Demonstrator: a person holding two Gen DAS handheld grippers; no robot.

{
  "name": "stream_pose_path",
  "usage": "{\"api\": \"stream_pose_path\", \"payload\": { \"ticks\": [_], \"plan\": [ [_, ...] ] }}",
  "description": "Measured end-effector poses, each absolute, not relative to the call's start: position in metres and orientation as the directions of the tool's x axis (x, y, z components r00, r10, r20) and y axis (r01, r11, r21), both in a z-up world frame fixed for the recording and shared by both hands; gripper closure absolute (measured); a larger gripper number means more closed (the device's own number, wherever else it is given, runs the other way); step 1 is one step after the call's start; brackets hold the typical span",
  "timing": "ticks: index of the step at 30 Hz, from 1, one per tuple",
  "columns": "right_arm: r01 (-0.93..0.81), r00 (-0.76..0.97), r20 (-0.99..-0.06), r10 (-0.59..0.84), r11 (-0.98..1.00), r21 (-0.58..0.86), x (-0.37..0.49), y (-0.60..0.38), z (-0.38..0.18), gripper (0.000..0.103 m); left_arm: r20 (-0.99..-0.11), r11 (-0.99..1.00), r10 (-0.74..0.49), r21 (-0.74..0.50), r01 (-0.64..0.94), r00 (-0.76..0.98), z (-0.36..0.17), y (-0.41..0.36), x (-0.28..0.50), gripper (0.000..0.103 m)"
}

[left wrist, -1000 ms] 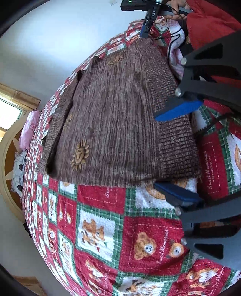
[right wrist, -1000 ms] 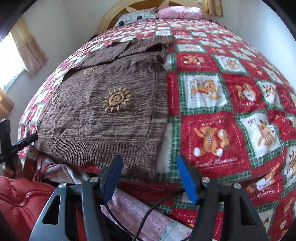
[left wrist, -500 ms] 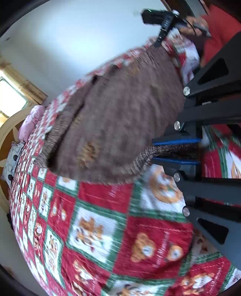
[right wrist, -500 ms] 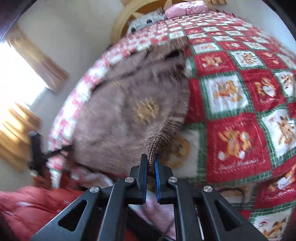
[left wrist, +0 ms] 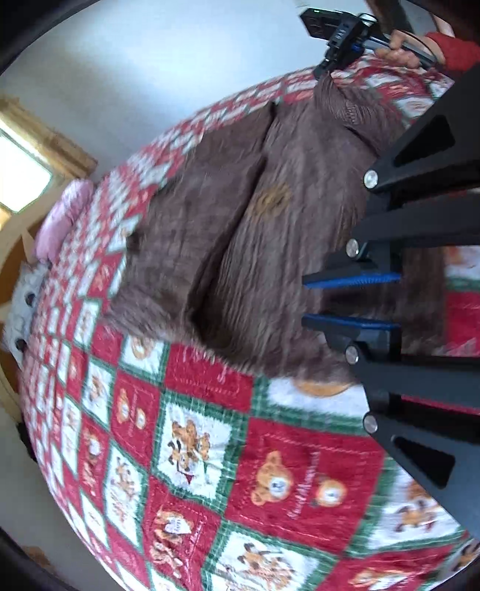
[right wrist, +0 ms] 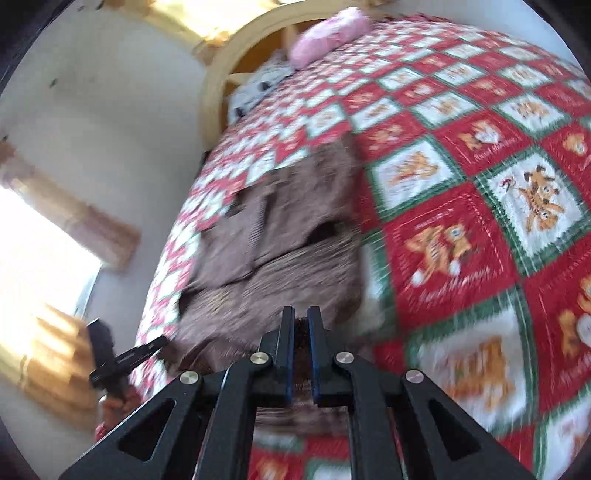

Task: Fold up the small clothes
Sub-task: 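Grasp the hem with the left tool and fold it toward the collar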

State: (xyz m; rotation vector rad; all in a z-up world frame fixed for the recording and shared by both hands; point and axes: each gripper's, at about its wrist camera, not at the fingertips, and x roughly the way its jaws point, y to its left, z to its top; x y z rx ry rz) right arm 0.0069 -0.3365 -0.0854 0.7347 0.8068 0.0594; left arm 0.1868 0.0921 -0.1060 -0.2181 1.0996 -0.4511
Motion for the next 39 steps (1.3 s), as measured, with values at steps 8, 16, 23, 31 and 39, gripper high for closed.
{"api": "stream_pose_path", "payload": {
  "ticks": [8, 16, 23, 31, 39],
  "plan": [
    [0.233, 0.754, -0.595, 0.279, 0.733, 0.639, 0.006, -0.352, -0.095, 0.053, -0.764, 0.866, -0.472, -0.309, 0.393, 0.440, -0.080, 0.124, 0.180, 0.037],
    [0.146, 0.838, -0.506, 0.206, 0.808, 0.570, -0.033, -0.337, -0.062, 0.034, -0.742, 0.585, -0.472, 0.140, 0.799, 0.476, -0.080, 0.079, 0.128, 0.015],
    [0.124, 0.807, -0.577, 0.129, 0.917, 0.379, -0.055, -0.315, -0.052, 0.034, -0.787, 0.422, -0.422, 0.268, 0.866, 0.449, -0.111, 0.045, 0.134, 0.015],
    [0.180, 0.804, -0.588, 0.086, 0.908, 0.379, -0.062, -0.324, -0.052, 0.034, -0.774, 0.551, -0.559, -0.079, 0.831, 0.298, -0.117, 0.048, 0.172, 0.078],
    [0.166, 0.778, -0.624, 0.077, 0.932, 0.322, -0.050, -0.314, -0.062, 0.034, -0.684, 0.615, -0.698, -0.421, 0.667, 0.212, -0.130, 0.075, 0.195, 0.063]
  ]
}}
